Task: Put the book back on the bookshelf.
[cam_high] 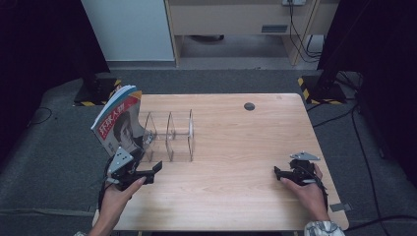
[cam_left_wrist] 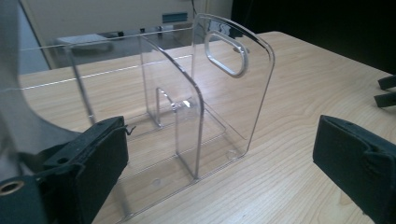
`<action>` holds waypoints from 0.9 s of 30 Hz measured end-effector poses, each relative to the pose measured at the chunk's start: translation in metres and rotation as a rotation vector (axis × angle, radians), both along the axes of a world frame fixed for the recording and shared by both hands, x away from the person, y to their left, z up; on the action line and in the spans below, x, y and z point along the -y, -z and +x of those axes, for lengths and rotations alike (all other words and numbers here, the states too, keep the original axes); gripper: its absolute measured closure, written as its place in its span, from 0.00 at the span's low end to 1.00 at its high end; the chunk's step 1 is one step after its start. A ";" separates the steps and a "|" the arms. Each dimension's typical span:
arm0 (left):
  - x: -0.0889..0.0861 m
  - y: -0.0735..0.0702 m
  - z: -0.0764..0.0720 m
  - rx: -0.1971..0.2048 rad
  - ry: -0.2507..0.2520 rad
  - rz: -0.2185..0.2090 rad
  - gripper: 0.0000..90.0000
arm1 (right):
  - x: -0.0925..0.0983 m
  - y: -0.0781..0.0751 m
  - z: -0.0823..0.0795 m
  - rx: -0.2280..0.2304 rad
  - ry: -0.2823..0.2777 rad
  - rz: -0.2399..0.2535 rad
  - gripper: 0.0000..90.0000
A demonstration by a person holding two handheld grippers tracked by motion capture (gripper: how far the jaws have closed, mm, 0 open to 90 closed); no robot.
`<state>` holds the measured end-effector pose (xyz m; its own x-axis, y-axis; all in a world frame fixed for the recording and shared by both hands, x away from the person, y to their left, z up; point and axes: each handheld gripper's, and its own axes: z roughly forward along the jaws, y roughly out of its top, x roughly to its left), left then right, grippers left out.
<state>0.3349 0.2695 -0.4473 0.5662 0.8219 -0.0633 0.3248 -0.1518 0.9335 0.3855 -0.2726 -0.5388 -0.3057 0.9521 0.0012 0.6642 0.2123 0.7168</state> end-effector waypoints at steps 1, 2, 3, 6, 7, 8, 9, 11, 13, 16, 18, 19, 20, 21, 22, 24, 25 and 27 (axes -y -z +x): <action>0.002 0.000 0.002 -0.003 0.012 0.001 0.03 | 0.000 0.000 0.000 -0.002 -0.003 0.001 0.07; 0.003 0.001 0.004 -0.010 0.016 0.002 0.03 | 0.000 0.000 0.000 0.000 -0.003 0.000 0.07; 0.005 0.001 0.007 -0.016 0.023 -0.002 0.03 | 0.000 0.000 0.000 0.000 -0.006 -0.001 0.07; 0.012 0.000 0.012 -0.038 0.016 0.005 0.03 | 0.000 0.000 0.000 -0.002 -0.005 0.001 0.07; 0.014 -0.001 0.013 -0.041 0.021 0.006 0.03 | -0.001 0.000 0.000 -0.002 -0.005 0.001 0.07; 0.017 -0.002 0.015 -0.043 0.027 0.006 0.03 | -0.001 0.000 0.000 -0.003 -0.005 0.002 0.07; 0.021 -0.002 0.016 -0.041 0.035 0.008 0.03 | -0.001 0.000 0.000 -0.004 -0.006 0.002 0.07; 0.027 -0.004 0.019 -0.043 0.039 0.010 0.02 | -0.001 0.000 0.000 -0.004 -0.007 0.002 0.07; 0.034 -0.004 0.022 -0.046 0.049 0.014 0.02 | -0.001 0.000 0.000 -0.004 -0.008 0.002 0.07; 0.043 -0.003 0.027 -0.061 0.065 0.018 0.02 | -0.001 0.000 0.000 -0.004 -0.008 0.001 0.07; 0.050 -0.002 0.029 -0.064 0.066 0.023 0.02 | -0.001 0.000 -0.001 -0.003 -0.009 0.001 0.07; 0.053 -0.001 0.030 -0.067 0.076 0.026 0.02 | -0.001 0.000 -0.001 -0.004 -0.008 0.002 0.07; 0.057 0.000 0.031 -0.072 0.084 0.031 0.02 | -0.001 0.000 -0.001 -0.003 -0.009 0.001 0.07; 0.060 0.000 0.032 -0.073 0.087 0.037 0.02 | -0.001 0.000 -0.001 -0.003 -0.008 0.002 0.07; 0.064 0.001 0.033 -0.075 0.092 0.037 0.02 | -0.001 0.000 -0.001 -0.003 -0.009 0.001 0.07; 0.072 0.001 0.037 -0.076 0.105 0.042 0.02 | -0.001 0.000 -0.001 -0.004 -0.009 0.002 0.07; 0.076 0.001 0.039 -0.075 0.112 0.048 0.02 | -0.001 0.000 -0.001 -0.003 -0.010 0.001 0.07; 0.084 0.001 0.041 -0.081 0.126 0.056 0.03 | 0.000 0.000 -0.001 0.000 -0.014 -0.001 0.07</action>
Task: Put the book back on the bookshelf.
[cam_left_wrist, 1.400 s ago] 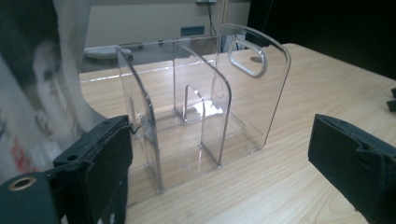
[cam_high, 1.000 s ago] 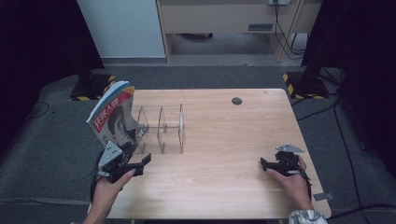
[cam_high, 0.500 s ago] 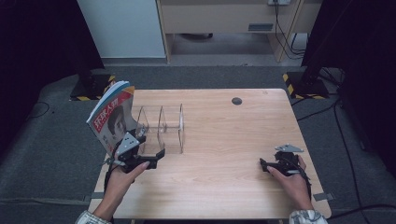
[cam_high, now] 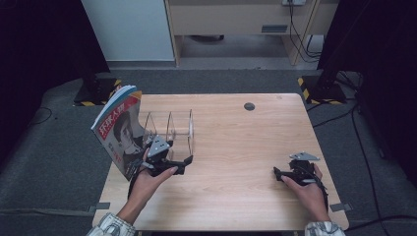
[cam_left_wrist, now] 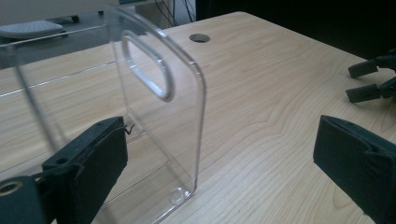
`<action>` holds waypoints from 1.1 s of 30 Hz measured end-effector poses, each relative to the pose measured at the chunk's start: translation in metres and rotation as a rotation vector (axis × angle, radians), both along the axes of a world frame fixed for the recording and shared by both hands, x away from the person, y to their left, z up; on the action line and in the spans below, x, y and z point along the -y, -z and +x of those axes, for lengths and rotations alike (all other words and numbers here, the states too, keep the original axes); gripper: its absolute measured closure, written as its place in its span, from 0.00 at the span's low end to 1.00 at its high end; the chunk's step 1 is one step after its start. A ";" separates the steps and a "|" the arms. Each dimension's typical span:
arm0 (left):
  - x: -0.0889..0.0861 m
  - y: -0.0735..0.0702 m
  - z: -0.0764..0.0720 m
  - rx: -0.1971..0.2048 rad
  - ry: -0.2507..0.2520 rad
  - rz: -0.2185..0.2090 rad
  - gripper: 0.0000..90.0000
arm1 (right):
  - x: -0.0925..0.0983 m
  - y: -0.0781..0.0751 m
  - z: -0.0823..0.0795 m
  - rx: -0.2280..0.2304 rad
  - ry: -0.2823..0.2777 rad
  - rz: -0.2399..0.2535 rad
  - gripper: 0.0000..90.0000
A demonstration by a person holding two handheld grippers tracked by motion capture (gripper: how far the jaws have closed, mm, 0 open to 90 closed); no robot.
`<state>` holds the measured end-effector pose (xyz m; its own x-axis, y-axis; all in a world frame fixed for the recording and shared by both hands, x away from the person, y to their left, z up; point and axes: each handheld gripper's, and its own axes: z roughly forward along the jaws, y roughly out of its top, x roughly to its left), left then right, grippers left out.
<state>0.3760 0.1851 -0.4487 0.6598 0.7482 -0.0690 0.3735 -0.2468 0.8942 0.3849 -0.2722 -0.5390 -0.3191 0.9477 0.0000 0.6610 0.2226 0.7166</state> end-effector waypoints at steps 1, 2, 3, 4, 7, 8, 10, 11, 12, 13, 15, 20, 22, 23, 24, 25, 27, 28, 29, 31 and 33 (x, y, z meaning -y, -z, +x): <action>0.004 0.000 0.001 -0.001 0.007 0.003 0.03 | 0.000 0.000 0.000 0.000 0.000 0.000 0.07; 0.008 0.000 0.001 -0.001 0.016 0.004 0.03 | 0.000 0.000 0.000 0.000 0.000 0.000 0.07; 0.012 0.000 0.001 -0.003 0.023 0.004 0.03 | 0.000 0.000 0.000 0.000 0.000 0.000 0.07; 0.016 0.000 0.001 -0.003 0.032 0.001 0.03 | 0.000 0.000 0.000 0.000 0.000 0.000 0.07; 0.027 0.000 -0.002 -0.003 0.047 0.005 0.03 | 0.000 0.000 0.000 -0.001 0.000 0.002 0.07; 0.030 0.000 -0.003 -0.002 0.055 0.008 0.03 | 0.000 0.000 0.000 -0.001 0.000 0.002 0.07; 0.036 0.001 -0.003 -0.002 0.070 0.009 0.03 | 0.000 0.000 0.000 -0.001 0.000 0.002 0.07; 0.039 0.001 -0.003 -0.005 0.074 0.007 0.03 | 0.000 0.000 0.000 -0.001 0.000 0.002 0.07; 0.042 0.002 -0.002 -0.007 0.077 0.008 0.03 | 0.000 0.000 0.000 -0.001 0.000 0.001 0.07; 0.045 0.003 -0.001 -0.009 0.080 0.012 0.03 | 0.000 0.000 0.000 -0.001 0.000 0.002 0.07; 0.052 0.006 0.001 -0.016 0.089 0.028 0.03 | 0.000 0.000 0.000 -0.002 -0.001 0.002 0.07; 0.065 0.010 0.005 -0.030 0.110 0.044 0.03 | 0.000 0.000 -0.001 -0.004 -0.002 0.002 0.07; 0.071 0.013 0.006 -0.038 0.119 0.049 0.03 | 0.000 0.000 -0.001 -0.004 -0.003 0.001 0.07; 0.074 0.016 0.007 -0.043 0.122 0.052 0.03 | 0.000 0.000 -0.001 -0.004 -0.003 0.001 0.07; 0.077 0.018 0.008 -0.049 0.125 0.058 0.03 | 0.000 0.000 -0.001 -0.004 -0.003 0.001 0.07; 0.081 0.020 0.009 -0.052 0.127 0.061 0.03 | 0.000 0.000 -0.001 -0.004 -0.003 0.001 0.07; 0.088 0.024 0.010 -0.057 0.134 0.065 0.03 | 0.000 0.000 -0.001 -0.002 -0.003 0.002 0.07; 0.091 0.025 0.011 -0.059 0.135 0.068 0.03 | 0.000 0.000 -0.001 -0.001 -0.003 0.001 0.07; 0.095 0.026 0.012 -0.060 0.140 0.070 0.03 | 0.000 0.000 -0.001 -0.002 -0.004 0.001 0.07; 0.101 0.027 0.015 -0.063 0.148 0.072 0.03 | 0.000 0.000 -0.001 -0.002 -0.004 0.001 0.07; 0.108 0.029 0.019 -0.072 0.151 0.073 0.03 | 0.000 0.000 -0.001 -0.002 -0.004 0.001 0.07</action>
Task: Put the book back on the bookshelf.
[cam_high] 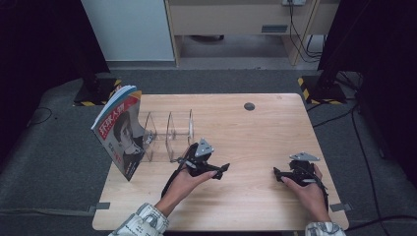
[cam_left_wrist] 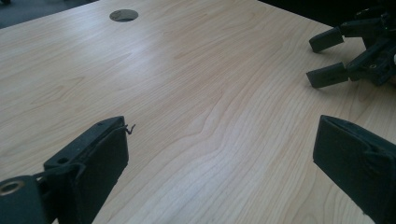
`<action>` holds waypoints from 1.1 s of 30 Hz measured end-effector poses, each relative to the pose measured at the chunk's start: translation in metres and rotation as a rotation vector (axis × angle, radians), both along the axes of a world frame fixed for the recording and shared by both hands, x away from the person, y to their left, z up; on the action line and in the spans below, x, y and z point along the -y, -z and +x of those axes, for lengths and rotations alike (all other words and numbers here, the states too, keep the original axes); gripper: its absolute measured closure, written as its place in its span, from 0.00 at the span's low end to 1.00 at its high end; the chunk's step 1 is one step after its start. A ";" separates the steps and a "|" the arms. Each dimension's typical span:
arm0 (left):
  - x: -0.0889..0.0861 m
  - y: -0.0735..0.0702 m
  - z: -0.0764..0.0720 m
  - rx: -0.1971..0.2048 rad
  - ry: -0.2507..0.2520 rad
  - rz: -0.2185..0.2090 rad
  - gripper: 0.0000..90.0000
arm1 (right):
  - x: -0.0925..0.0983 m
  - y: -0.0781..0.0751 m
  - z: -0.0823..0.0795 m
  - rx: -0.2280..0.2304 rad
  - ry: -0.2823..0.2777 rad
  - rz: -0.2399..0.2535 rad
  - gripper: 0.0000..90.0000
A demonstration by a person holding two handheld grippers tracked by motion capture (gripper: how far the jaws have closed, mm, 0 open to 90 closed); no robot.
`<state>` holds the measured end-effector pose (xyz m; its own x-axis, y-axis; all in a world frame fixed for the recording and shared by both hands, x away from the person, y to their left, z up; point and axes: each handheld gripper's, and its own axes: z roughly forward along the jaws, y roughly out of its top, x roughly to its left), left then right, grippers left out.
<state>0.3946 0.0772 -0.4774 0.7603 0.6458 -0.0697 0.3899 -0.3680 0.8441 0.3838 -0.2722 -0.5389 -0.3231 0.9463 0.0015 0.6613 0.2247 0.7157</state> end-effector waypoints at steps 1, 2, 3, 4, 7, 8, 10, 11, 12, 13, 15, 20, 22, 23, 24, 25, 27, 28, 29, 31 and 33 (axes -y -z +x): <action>0.004 0.001 0.002 -0.004 0.005 0.007 0.03 | 0.000 0.000 0.000 0.000 0.000 0.000 0.07; 0.007 0.002 0.004 -0.006 0.008 0.011 0.03 | 0.000 0.000 0.000 0.000 0.000 0.000 0.07; 0.011 0.003 0.007 -0.006 0.009 0.018 0.03 | 0.000 0.000 0.000 0.000 0.000 0.000 0.07; 0.014 0.005 0.009 -0.007 0.013 0.024 0.03 | 0.000 0.000 0.000 0.000 0.000 0.000 0.07; 0.024 0.010 0.015 -0.017 0.014 0.040 0.03 | 0.000 0.000 0.000 0.000 0.001 0.000 0.07; 0.027 0.012 0.018 -0.021 0.011 0.047 0.03 | 0.000 0.000 0.000 0.000 0.001 0.000 0.07; 0.032 0.017 0.023 -0.032 0.003 0.053 0.03 | 0.000 0.000 0.000 -0.001 0.001 0.000 0.07; 0.035 0.019 0.026 -0.038 0.003 0.059 0.03 | 0.000 0.000 0.000 -0.002 0.001 0.000 0.07; 0.037 0.021 0.028 -0.039 0.001 0.066 0.04 | 0.000 0.000 0.000 -0.002 0.001 0.000 0.07; 0.040 0.023 0.030 -0.043 -0.006 0.071 0.04 | 0.000 0.000 0.000 -0.001 0.001 0.001 0.07; 0.044 0.026 0.035 -0.055 -0.010 0.087 0.04 | 0.000 0.000 0.000 -0.001 0.000 0.000 0.07; 0.054 0.035 0.041 -0.071 -0.014 0.123 0.05 | 0.000 0.000 0.000 -0.002 0.000 0.000 0.07; 0.057 0.038 0.043 -0.071 -0.019 0.138 0.05 | 0.000 0.000 0.000 -0.001 0.000 0.000 0.07; 0.058 0.038 0.044 -0.071 -0.021 0.141 0.05 | 0.000 0.000 0.000 -0.002 0.000 0.000 0.07; 0.058 0.039 0.045 -0.072 -0.025 0.141 0.05 | 0.000 0.000 0.000 -0.002 0.000 0.000 0.07; 0.059 0.040 0.046 -0.075 -0.029 0.145 0.05 | 0.000 0.000 0.000 -0.002 0.000 0.000 0.07; 0.060 0.041 0.048 -0.074 -0.038 0.147 0.05 | 0.000 0.000 0.000 -0.002 0.000 0.000 0.07; 0.060 0.042 0.049 -0.071 -0.039 0.151 0.05 | 0.000 0.000 0.000 -0.001 0.000 0.000 0.07; 0.061 0.042 0.050 -0.073 -0.043 0.152 0.05 | 0.000 0.000 0.000 -0.002 0.000 0.000 0.07; 0.062 0.043 0.052 -0.073 -0.049 0.149 0.05 | 0.000 0.000 0.000 -0.002 0.000 0.000 0.07; 0.063 0.044 0.052 -0.073 -0.050 0.151 0.05 | 0.000 0.000 0.000 -0.001 0.000 0.000 0.07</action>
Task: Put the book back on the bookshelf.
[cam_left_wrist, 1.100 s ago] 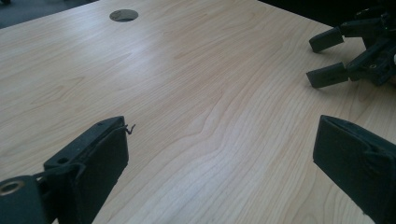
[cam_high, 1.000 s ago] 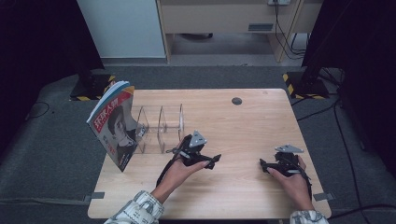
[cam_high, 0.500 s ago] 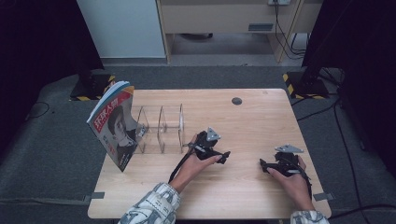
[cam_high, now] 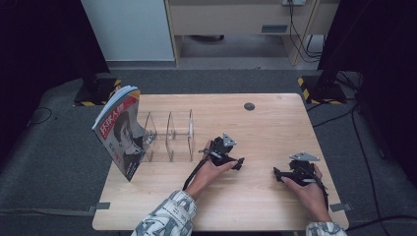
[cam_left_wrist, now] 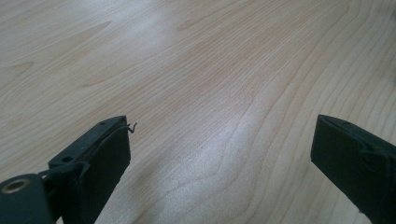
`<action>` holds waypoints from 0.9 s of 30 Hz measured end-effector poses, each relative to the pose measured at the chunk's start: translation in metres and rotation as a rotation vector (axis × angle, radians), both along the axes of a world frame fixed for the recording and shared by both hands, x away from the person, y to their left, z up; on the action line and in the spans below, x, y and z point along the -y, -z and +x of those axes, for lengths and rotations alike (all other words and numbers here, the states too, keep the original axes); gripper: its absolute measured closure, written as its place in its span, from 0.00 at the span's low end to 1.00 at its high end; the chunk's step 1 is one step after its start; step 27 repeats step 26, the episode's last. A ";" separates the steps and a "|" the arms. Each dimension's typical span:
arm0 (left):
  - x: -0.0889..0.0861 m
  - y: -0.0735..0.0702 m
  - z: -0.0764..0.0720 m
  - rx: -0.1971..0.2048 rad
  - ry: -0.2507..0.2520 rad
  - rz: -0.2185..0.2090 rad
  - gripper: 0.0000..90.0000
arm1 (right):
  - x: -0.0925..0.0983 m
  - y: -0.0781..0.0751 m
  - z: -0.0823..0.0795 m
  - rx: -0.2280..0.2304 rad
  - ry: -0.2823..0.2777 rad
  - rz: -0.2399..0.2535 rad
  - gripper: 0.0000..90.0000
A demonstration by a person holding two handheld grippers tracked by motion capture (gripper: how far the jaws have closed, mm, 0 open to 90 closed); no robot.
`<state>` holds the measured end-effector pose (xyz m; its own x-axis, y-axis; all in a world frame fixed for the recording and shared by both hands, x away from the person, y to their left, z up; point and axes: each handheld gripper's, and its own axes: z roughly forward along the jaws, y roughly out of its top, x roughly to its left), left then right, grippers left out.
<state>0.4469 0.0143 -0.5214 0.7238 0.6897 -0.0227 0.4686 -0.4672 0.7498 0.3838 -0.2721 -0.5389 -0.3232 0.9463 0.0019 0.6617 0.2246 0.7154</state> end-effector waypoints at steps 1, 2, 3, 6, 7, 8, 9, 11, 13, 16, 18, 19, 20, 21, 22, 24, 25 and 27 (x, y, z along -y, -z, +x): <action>0.001 0.001 0.000 -0.003 0.002 0.004 0.05 | 0.000 0.000 0.000 -0.001 0.001 0.001 0.07; 0.002 0.002 0.001 -0.006 -0.001 0.010 0.05 | 0.000 0.000 0.000 0.000 -0.001 -0.001 0.07; 0.003 0.003 0.001 -0.007 -0.003 0.011 0.05 | 0.000 0.000 0.000 0.000 -0.002 -0.001 0.07; 0.004 0.005 0.002 -0.011 -0.006 0.014 0.05 | 0.000 0.000 0.000 0.000 -0.002 -0.001 0.07; 0.004 0.006 0.002 -0.016 -0.007 0.012 0.05 | 0.000 0.000 0.000 0.000 -0.002 -0.001 0.07; 0.005 0.007 0.002 -0.020 -0.008 0.015 0.05 | 0.000 0.000 0.000 0.000 -0.002 -0.001 0.07; 0.005 0.007 0.002 -0.020 -0.008 0.023 0.05 | 0.000 0.000 0.000 0.000 -0.002 -0.001 0.07; 0.005 0.009 0.003 -0.025 -0.014 0.025 0.05 | 0.000 0.000 0.000 0.000 -0.003 0.000 0.07; 0.006 0.011 0.002 -0.028 -0.017 0.039 0.05 | 0.000 0.000 0.000 0.000 -0.003 0.000 0.07; 0.007 0.014 0.002 -0.034 -0.029 0.058 0.05 | 0.000 0.000 0.000 0.001 -0.003 -0.001 0.07; 0.007 0.016 0.002 -0.033 -0.024 0.062 0.03 | 0.000 0.000 0.000 0.001 -0.003 0.000 0.07; 0.008 0.017 0.001 -0.032 -0.026 0.063 0.03 | 0.000 0.000 0.000 0.001 -0.003 -0.002 0.07; 0.007 0.016 0.001 -0.031 -0.026 0.064 0.03 | 0.000 0.000 0.000 0.000 -0.002 -0.001 0.07; 0.007 0.016 0.001 -0.031 -0.028 0.064 0.02 | 0.000 0.000 0.000 -0.001 -0.003 0.000 0.07; 0.007 0.017 0.001 -0.031 -0.032 0.064 0.02 | 0.000 0.000 0.000 0.000 -0.004 0.000 0.07; 0.007 0.017 0.001 -0.033 -0.040 0.063 0.02 | 0.000 0.000 0.000 -0.001 -0.005 0.001 0.07; 0.007 0.017 0.001 -0.033 -0.041 0.064 0.02 | 0.000 0.000 0.000 -0.001 -0.006 0.001 0.07; 0.007 0.017 0.001 -0.034 -0.042 0.063 0.02 | 0.000 0.000 0.000 -0.001 -0.006 0.001 0.07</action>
